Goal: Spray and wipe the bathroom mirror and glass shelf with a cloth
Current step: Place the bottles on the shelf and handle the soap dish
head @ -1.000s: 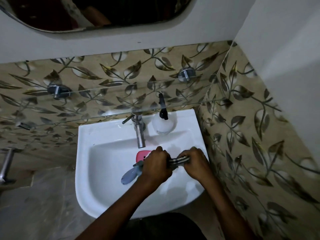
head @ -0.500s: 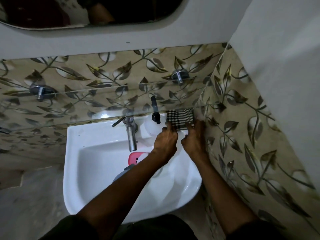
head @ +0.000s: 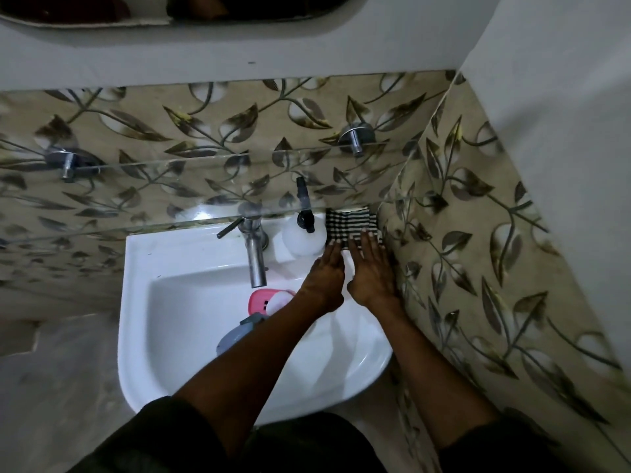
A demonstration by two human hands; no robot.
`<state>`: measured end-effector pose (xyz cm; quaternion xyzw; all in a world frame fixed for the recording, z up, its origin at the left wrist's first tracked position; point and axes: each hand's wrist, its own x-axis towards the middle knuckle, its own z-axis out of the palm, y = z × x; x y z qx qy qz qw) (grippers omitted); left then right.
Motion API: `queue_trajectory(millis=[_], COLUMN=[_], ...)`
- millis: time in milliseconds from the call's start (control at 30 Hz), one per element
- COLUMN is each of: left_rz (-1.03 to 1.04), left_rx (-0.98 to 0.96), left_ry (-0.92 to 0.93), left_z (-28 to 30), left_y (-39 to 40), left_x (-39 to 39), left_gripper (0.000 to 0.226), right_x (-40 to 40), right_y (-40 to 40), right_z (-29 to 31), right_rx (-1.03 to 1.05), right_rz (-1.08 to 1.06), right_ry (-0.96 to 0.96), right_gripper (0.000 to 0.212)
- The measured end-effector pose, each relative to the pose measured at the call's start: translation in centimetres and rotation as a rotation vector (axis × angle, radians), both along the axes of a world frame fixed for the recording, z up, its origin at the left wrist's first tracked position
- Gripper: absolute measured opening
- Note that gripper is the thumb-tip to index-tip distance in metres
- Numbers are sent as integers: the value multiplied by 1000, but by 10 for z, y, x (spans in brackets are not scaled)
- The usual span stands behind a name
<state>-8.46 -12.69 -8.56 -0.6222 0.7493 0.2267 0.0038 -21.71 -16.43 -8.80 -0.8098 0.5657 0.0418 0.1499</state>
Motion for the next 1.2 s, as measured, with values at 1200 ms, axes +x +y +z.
queue_trajectory(millis=[1200], left_rz=[942], left_rx=[-32], left_ry=[705], left_z=[-7], left_y=[246], left_x=[180], left_gripper=[65], right_x=[167], right_y=[171], right_z=[-24], right_rx=[697], right_rz=[-94], right_ry=[-672], right_gripper=[67])
